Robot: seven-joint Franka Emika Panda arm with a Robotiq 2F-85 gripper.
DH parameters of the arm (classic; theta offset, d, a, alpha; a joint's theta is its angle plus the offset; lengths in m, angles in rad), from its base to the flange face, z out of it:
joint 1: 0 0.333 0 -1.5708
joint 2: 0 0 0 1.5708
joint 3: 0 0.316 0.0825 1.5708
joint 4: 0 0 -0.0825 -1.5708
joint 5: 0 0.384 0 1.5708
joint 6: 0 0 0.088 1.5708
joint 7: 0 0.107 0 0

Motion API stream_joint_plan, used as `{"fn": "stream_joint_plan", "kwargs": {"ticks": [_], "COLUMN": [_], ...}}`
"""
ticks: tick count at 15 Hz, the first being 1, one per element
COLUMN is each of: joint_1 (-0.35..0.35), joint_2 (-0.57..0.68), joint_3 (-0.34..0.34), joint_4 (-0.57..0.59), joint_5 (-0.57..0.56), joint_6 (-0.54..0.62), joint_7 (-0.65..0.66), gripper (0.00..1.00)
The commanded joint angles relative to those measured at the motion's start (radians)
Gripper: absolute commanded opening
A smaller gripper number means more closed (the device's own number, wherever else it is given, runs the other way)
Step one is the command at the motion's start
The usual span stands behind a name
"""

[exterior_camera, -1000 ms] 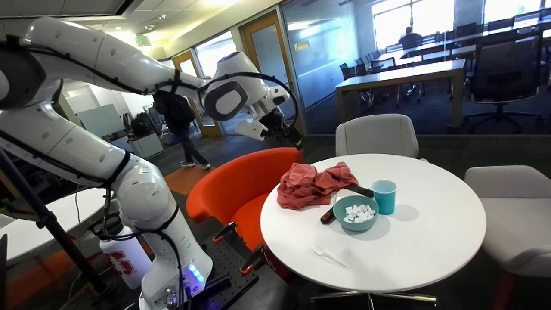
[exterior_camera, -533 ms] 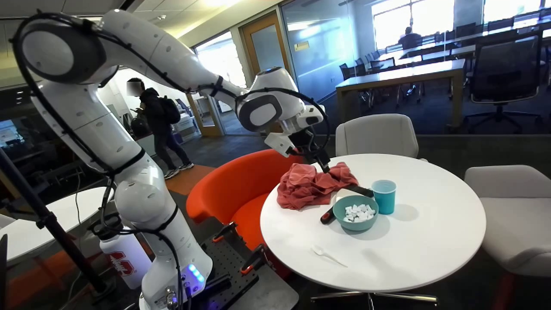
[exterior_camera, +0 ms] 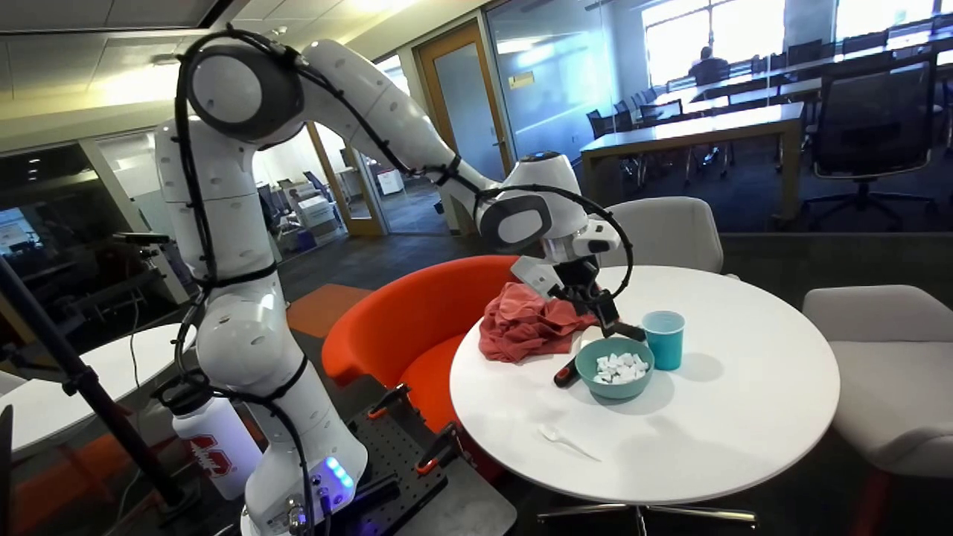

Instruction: Move the bowl to the left

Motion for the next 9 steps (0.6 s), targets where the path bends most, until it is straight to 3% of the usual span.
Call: {"fn": "stream_joint_plan", "kwargs": {"ticks": [1, 4, 5, 9], "joint_1": [-0.055, -0.094, -0.080, -0.101], "joint_2": [0.149, 0.224, 0.176, 0.227], "joint_3": [0.045, 0.070, 0.060, 0.070], "joint_4": [0.113, 0.162, 0.119, 0.156], "joint_5": [0.062, 0.081, 0.044, 0.048], "joint_6": [0.019, 0.031, 0.007, 0.019], "joint_7": [-0.002, 0.002, 0.011, 0.012], "gripper": [1.00, 1.00, 1.00, 1.00]}}
